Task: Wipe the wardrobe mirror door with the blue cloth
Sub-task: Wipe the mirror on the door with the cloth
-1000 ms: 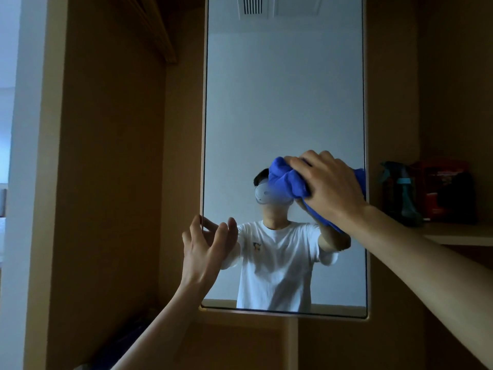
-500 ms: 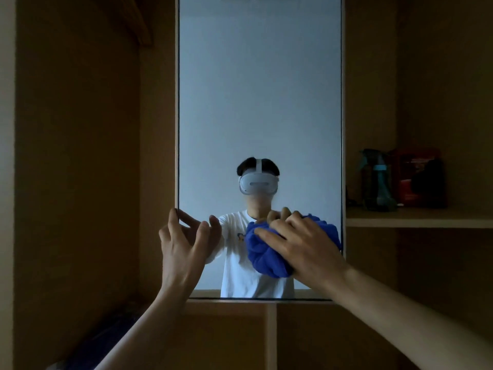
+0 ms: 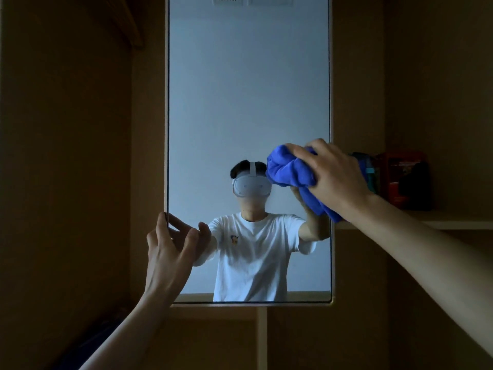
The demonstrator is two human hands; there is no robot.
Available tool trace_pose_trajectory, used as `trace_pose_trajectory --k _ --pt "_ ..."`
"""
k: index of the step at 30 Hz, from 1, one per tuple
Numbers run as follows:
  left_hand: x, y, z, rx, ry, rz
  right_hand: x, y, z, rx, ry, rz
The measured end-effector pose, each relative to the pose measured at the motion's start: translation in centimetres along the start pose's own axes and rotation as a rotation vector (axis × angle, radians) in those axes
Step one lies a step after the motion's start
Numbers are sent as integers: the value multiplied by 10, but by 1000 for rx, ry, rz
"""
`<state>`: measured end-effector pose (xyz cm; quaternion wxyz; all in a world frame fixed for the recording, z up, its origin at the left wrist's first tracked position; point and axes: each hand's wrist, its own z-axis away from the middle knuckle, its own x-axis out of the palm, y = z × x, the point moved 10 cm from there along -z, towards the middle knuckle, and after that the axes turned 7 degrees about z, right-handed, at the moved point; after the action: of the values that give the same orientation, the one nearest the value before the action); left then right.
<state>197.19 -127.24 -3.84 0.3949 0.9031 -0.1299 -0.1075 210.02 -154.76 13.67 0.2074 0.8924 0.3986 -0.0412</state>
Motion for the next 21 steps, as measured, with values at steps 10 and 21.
trace_pose_trajectory --k 10,21 --pt "2 1 7 -30 24 0 51 -37 129 -149 -60 127" --pt "-1 1 4 -43 -40 3 39 44 88 653 44 -337"
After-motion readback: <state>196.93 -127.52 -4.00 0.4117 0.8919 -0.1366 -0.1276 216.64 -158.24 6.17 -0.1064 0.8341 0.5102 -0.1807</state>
